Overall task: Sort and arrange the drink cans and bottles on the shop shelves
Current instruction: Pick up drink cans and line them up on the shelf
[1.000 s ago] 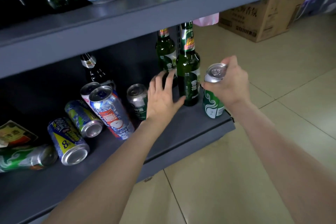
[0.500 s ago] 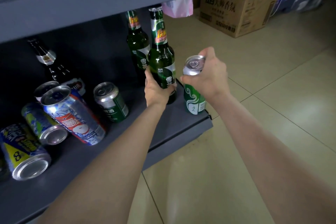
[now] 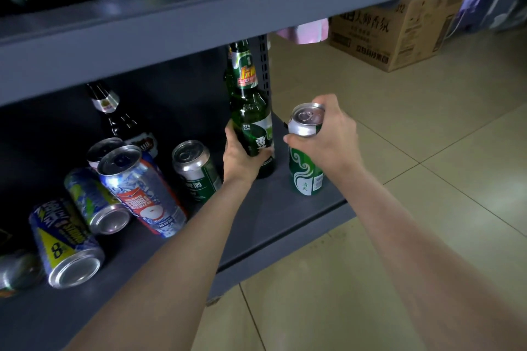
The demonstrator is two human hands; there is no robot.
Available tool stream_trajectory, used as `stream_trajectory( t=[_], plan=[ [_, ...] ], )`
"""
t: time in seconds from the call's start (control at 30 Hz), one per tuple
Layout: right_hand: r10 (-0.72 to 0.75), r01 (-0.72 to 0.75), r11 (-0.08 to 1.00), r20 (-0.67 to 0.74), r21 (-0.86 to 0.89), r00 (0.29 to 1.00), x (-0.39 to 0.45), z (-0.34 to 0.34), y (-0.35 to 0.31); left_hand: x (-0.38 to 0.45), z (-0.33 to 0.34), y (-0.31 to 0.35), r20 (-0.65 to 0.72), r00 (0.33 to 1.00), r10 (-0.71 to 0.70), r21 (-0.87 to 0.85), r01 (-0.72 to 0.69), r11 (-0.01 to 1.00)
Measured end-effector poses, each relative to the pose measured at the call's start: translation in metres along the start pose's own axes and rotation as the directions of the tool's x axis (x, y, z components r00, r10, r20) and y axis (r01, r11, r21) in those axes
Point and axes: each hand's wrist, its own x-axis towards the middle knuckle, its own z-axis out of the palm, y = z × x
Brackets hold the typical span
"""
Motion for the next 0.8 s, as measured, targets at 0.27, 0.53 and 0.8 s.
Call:
stream_trajectory(
  t=[0.27,0.53,0.8],
  plan=[
    [-0.042,0.042,0.999,0.013,-0.011,0.999,-0.017,-0.001,-0.003,-0.056,-0.024,-0.010,0.128,0.989,0.076,0.077,-0.086,0.993],
    [-0.086,0.054,0.969,0.125,0.239,0.988,-0.094,-0.039,-0.059,-0.134,-0.129,0.018,0.173,0.918,0.357,0.103,-0.377,0.920],
    [-0.273,0.253,0.885,-0.006,0.390,0.962,-0.103,-0.123,-0.231,-0.153,-0.289,0.161,-0.005,0.746,0.666,0.222,-0.648,0.728]
  ],
)
